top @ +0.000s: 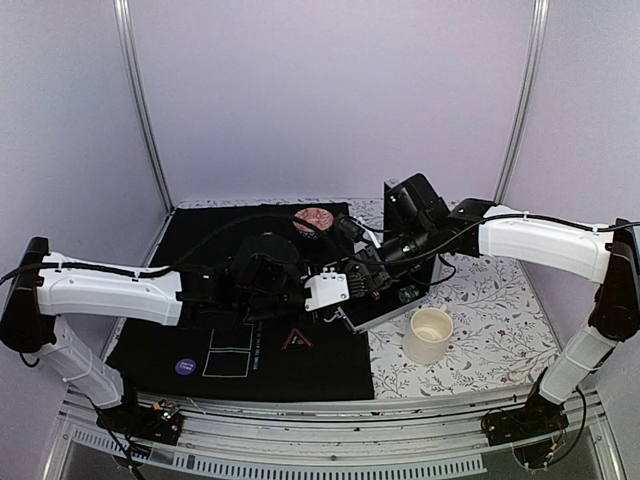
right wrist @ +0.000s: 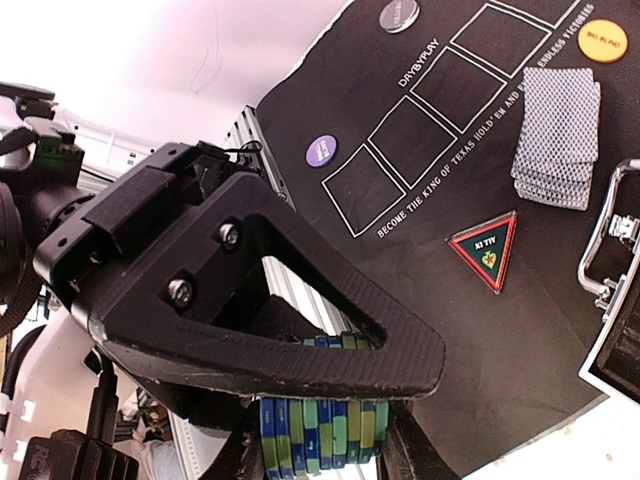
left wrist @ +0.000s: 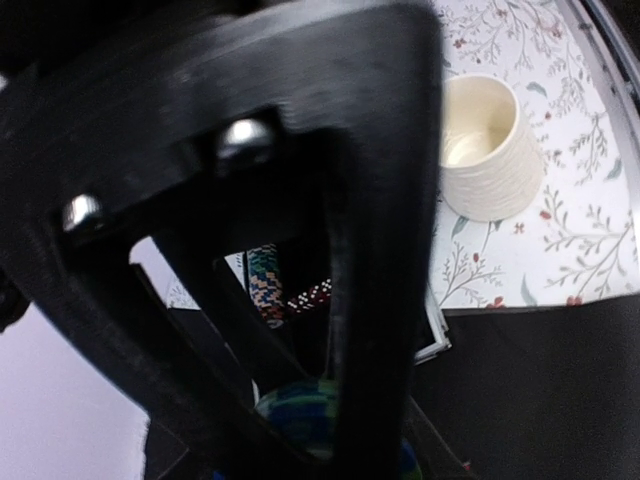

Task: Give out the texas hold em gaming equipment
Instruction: Pass from the right arm to the left

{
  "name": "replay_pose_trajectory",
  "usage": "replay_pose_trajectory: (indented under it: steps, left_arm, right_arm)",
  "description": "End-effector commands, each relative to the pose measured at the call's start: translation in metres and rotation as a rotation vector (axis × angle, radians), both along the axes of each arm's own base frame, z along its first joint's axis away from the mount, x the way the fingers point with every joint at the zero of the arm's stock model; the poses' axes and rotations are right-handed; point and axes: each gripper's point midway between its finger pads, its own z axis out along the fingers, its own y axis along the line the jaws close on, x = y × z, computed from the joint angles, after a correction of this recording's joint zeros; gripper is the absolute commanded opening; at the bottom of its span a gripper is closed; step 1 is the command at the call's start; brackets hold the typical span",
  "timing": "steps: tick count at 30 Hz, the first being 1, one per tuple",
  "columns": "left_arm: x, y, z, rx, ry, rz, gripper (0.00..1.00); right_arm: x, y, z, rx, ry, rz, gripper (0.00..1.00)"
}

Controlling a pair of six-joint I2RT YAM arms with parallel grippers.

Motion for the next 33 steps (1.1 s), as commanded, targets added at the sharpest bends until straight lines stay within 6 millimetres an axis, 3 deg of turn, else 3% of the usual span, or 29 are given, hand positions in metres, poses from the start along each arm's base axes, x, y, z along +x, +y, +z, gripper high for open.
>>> replay_pose_trajectory:
  steps: [1, 6, 10, 16, 25, 29, 33]
  left_arm:
    - [0.002, -0.008, 0.02, -0.071, 0.007, -0.014, 0.25]
    - [-0.003, -0.009, 0.018, -0.081, 0.043, -0.026, 0.0]
    - [-0.006, -0.007, 0.013, -0.078, 0.101, -0.028, 0.0]
    - [-0.009, 0.002, -0.001, -0.055, 0.228, 0.008, 0.0]
    - [-0.012, 0.015, -0.024, 0.017, 0.348, 0.067, 0.0]
    - [0.001, 0.036, -0.04, 0.025, 0.441, 0.203, 0.0]
    - [0.03, 0.081, -0.064, -0.016, 0.612, 0.468, 0.0]
  right_arm:
    - [-0.004, 0.002, 0.02, 0.06, -0.033, 0.012, 0.02]
    - [-0.001, 0.001, 0.017, 0.047, -0.042, -0.001, 0.02]
    - [0.001, 0.001, 0.016, 0.038, -0.049, -0.012, 0.06]
    - [0.007, 0.0, 0.013, 0.02, -0.068, -0.034, 0.39]
    - [0.014, 0.004, 0.014, 0.019, -0.085, -0.045, 0.61]
    - [0.028, -0.003, 0.008, -0.029, -0.119, -0.112, 0.7]
    - [0.048, -0.019, 0.001, -0.107, -0.171, -0.214, 0.72]
